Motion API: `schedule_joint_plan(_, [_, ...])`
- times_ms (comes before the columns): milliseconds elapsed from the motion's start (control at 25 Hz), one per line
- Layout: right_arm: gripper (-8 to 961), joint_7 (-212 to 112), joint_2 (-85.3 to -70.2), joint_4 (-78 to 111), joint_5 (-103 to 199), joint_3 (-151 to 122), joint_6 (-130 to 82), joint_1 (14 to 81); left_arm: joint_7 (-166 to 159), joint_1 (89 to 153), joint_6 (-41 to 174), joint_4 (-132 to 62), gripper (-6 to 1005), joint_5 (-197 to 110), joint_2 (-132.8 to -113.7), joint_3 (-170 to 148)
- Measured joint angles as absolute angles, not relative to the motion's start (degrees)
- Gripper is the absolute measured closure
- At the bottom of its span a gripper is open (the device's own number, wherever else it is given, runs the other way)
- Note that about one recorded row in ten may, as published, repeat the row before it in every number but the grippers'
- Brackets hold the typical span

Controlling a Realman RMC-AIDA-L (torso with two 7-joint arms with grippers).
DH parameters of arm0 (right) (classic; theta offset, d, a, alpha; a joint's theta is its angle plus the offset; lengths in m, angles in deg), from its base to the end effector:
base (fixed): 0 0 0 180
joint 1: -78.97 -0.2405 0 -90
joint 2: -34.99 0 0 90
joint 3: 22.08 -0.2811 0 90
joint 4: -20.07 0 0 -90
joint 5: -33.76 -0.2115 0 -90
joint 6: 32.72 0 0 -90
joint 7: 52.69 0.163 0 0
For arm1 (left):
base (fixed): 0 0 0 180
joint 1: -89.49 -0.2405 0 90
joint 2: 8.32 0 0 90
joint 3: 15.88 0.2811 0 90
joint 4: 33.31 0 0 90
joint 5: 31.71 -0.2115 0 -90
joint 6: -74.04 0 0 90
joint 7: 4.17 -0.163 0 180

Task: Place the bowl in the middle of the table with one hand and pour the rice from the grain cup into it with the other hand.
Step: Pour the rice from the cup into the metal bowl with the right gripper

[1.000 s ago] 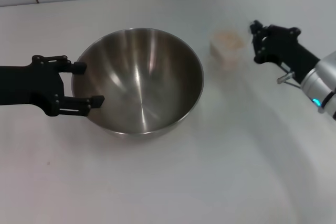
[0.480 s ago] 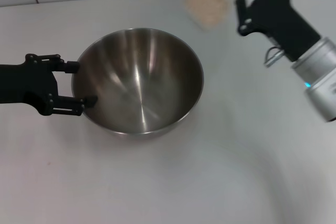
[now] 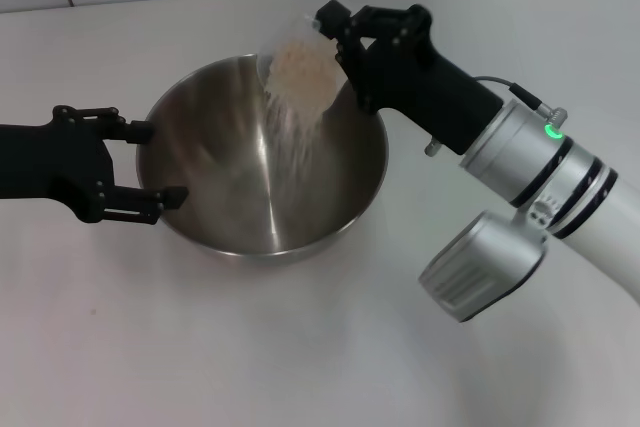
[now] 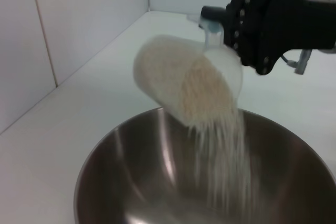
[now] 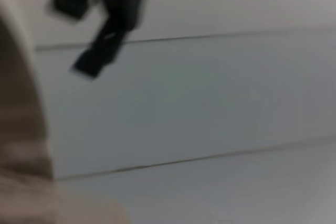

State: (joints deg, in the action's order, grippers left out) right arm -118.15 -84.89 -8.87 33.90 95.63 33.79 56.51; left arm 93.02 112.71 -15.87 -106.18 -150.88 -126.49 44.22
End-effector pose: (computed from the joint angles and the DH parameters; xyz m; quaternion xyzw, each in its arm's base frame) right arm 0.2149 0.3422 -0.0910 -0.6630 -0.4882 0.0565 0.5647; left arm -0.2358 0.3472 0.0124 -0.9809 -0.1130 -0.0696 0.1423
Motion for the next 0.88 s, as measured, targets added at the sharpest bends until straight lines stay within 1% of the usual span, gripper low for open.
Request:
schedule_joint_plan(80, [952,-128.6,-84.89,-9.0,32.4,98.8,33.5,55.9,93.0,112.8,-15.9,-106.2,137,-150.9,-126.52,44.2])
schedule_joint_plan(280, [952,-139.0,-84.89,-9.6,32.6,101.9,32.8,55.7,93.0,112.9,-15.9,-106.2,137,-150.9,-126.5,44.2])
schedule_joint_plan(680, [947,-174.8,-84.89,-10.3,33.0,105.8,26.3,55.5,93.0,113.3,-16.0,-106.4,137,-150.9,-126.44,44.2])
schedule_joint_plan(880, [942,-179.3,-84.89,-9.8,32.9,105.9,26.7,55.0,93.1,113.9,-16.0,-106.3,137,-150.9,-126.38,44.4])
